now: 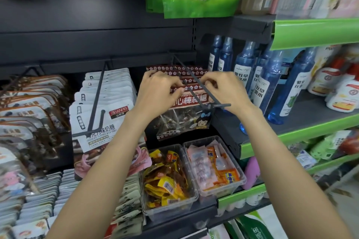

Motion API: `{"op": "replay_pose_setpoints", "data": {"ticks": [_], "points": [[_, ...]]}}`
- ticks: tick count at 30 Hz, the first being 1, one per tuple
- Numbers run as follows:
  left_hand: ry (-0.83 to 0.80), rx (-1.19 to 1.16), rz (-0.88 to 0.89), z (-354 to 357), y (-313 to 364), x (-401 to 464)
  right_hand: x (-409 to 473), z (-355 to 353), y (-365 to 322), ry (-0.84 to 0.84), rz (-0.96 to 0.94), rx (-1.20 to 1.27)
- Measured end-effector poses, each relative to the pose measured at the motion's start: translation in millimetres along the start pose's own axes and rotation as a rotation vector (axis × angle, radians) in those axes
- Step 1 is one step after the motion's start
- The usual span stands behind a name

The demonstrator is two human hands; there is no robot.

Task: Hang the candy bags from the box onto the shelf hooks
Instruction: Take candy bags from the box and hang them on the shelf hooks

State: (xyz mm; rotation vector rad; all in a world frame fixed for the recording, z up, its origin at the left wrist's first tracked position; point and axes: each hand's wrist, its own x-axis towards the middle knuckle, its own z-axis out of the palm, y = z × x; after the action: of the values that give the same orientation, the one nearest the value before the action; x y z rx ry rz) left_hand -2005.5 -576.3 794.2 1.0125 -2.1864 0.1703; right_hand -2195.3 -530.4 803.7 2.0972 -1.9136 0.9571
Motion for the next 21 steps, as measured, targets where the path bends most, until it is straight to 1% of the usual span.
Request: {"op": "replay_pose_setpoints", "data": {"ticks": [2, 4, 6, 8, 10, 12, 17, 21], "points": [[0.021, -0.021, 0.011, 0, -1, -2, 10, -6, -6, 0.087, 0.002, 0.071], [0.042, -0.063, 0.011, 1, -3, -4, 31, -8, -11, 0.113, -0.012, 0.075], [0.057, -0.100, -0.001, 0, -6, -5, 58, -4, -16, 0.052, -0.030, 0.034], [0.076, -0.111, -0.017, -2, -8, -4, 82, 2, -19, -0.051, -0.020, -0.028], [0.101, -0.119, -0.027, -4, -7, -2, 99, 10, -21, -0.160, 0.051, -0.079], [0.104, -0.119, -0.014, -5, -4, -2, 105, 18, -21, -0.207, 0.094, -0.119], [0.110, -0.116, -0.010, -4, -5, -3, 104, 33, -16, -0.123, 0.118, -0.117], [0.085, -0.103, -0.012, -4, -6, -4, 104, 34, -13, -0.110, 0.126, -0.088]]}}
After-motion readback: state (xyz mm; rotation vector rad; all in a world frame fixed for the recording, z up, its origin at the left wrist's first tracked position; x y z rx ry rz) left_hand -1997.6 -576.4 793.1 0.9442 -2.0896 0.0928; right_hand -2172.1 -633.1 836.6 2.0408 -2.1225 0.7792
